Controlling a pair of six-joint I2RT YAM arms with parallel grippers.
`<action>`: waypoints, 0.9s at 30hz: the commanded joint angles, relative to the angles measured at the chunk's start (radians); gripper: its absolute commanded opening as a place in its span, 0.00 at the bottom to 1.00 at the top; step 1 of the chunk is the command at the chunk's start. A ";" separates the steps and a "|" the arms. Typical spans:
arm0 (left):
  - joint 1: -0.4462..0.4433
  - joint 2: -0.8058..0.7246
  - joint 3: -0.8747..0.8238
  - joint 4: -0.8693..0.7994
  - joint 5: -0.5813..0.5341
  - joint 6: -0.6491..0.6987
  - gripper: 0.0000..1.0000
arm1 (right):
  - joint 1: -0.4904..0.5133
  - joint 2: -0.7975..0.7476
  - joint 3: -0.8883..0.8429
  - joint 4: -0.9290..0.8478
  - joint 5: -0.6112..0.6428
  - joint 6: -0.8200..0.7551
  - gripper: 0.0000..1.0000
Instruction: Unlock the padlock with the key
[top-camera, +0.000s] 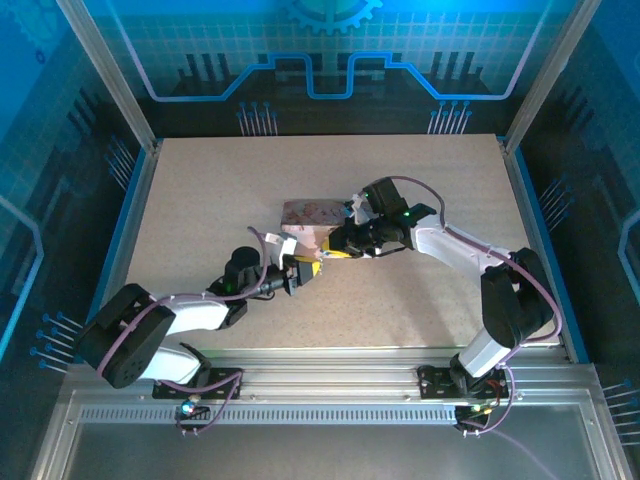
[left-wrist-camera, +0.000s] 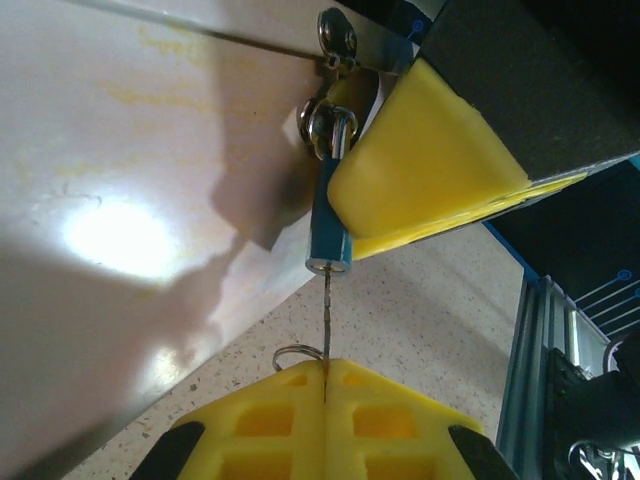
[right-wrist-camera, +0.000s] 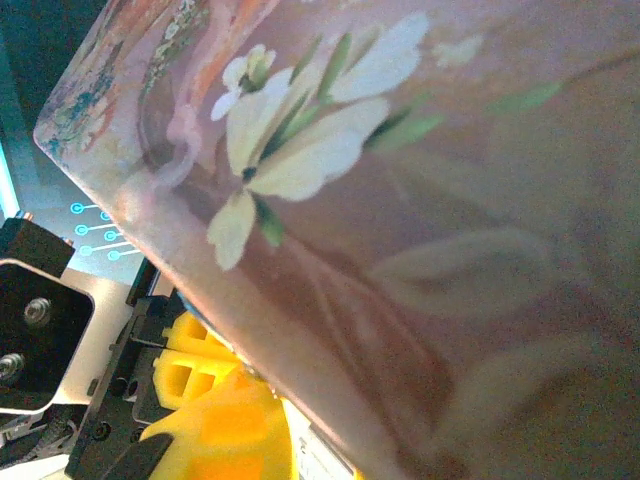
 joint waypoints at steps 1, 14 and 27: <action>0.023 0.019 0.004 0.101 0.033 -0.032 0.00 | 0.012 -0.022 0.002 -0.002 -0.069 -0.044 0.00; 0.024 0.152 0.009 0.305 0.072 -0.132 0.00 | 0.018 -0.028 -0.020 0.034 -0.083 -0.040 0.00; 0.026 0.121 0.034 0.253 0.071 -0.119 0.00 | 0.025 -0.013 -0.040 0.027 -0.043 -0.063 0.00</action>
